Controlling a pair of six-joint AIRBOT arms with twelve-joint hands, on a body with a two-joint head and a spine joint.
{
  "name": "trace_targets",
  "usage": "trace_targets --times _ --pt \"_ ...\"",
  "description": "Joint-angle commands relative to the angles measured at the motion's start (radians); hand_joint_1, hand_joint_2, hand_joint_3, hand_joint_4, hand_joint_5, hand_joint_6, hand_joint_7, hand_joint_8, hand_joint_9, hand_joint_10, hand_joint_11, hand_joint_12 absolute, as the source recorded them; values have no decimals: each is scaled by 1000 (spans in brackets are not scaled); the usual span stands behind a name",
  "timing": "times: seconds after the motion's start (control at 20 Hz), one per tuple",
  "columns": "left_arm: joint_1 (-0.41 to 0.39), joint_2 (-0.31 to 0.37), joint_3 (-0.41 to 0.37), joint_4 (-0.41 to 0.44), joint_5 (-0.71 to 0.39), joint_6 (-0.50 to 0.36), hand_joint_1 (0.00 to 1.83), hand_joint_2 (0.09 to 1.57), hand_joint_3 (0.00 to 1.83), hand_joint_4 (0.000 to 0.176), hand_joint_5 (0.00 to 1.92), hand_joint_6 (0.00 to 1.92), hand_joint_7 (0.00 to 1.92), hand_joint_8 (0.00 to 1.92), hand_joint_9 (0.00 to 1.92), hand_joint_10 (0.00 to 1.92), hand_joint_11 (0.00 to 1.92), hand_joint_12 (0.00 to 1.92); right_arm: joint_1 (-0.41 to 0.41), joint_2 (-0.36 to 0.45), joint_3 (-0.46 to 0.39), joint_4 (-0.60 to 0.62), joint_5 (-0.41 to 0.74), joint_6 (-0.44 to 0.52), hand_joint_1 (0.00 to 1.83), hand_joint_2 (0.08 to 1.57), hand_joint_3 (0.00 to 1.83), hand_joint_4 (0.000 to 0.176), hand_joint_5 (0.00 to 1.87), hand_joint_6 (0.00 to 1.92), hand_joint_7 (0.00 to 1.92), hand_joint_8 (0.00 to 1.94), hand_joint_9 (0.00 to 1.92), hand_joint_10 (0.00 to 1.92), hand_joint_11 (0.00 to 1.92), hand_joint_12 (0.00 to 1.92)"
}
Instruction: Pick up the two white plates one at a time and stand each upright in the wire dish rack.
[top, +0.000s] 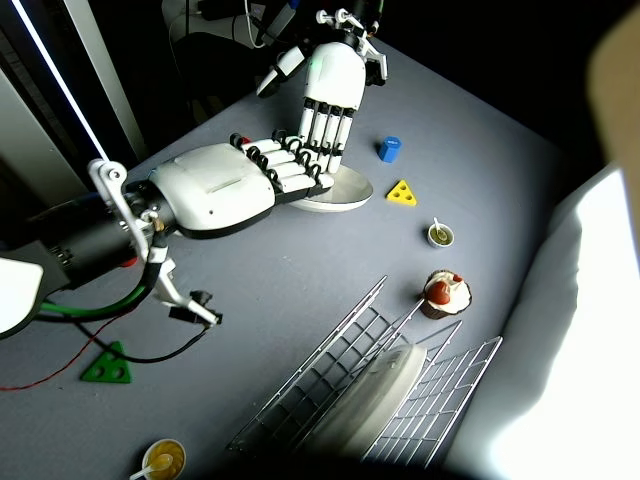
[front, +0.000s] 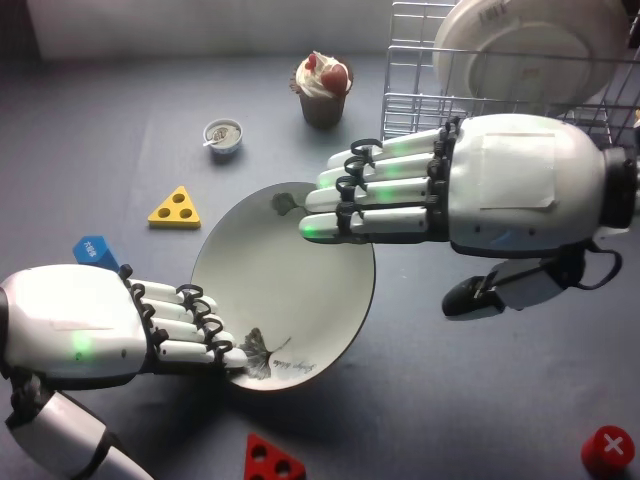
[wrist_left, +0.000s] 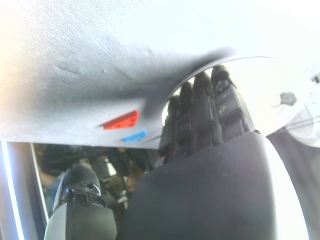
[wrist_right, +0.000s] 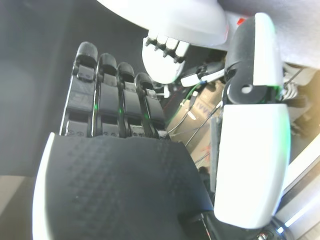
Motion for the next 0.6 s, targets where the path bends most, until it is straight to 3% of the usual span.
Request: trace_targets --times 0.0,0.55 --pt "7 -9 5 4 -2 -3 0 978 2 0 157 0 205 2 194 1 185 1 4 -4 -2 78 58 -9 1093 923 8 0 143 18 144 5 177 2 248 20" --pt "6 -13 15 5 0 -3 0 977 1 0 189 13 221 13 207 12 194 10 -2 -115 29 210 -26 -119 1139 952 4 0 206 5 179 7 207 10 256 22"
